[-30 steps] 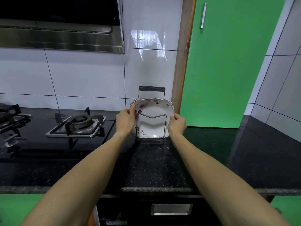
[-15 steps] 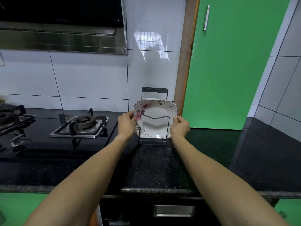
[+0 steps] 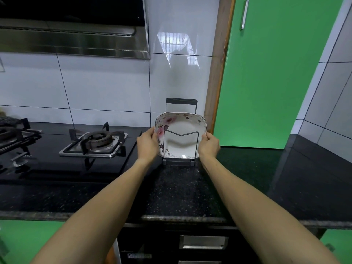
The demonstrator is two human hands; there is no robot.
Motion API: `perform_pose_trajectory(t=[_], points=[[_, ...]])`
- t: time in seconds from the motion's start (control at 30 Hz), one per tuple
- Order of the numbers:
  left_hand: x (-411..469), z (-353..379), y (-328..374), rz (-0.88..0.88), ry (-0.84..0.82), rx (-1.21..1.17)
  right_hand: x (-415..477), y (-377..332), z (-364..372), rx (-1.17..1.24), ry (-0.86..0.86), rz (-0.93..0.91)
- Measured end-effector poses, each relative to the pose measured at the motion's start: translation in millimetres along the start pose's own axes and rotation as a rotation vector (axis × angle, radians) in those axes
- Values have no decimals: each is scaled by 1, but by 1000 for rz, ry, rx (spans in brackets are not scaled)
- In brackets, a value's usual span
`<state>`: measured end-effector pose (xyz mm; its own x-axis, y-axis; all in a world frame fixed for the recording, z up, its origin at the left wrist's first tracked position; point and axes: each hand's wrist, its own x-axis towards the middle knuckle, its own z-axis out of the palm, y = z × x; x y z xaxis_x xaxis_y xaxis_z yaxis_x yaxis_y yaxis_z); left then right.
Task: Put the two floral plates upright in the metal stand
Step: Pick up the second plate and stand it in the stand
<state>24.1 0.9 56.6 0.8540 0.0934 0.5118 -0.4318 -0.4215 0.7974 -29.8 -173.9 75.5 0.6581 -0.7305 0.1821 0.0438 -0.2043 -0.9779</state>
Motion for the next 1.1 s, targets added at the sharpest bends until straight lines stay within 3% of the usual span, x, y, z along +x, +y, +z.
perform_pose_trajectory(t=[0.27,0.8,1.1], points=[[-9,20,-12,-196,-75,-214,-11,1,3,-17,-142,44],[-15,12,-3,-162,-142,-312,-3,3,7,42,-188,112],[-17,2,-5,-233,-212,-230,2,5,1,45,-236,136]])
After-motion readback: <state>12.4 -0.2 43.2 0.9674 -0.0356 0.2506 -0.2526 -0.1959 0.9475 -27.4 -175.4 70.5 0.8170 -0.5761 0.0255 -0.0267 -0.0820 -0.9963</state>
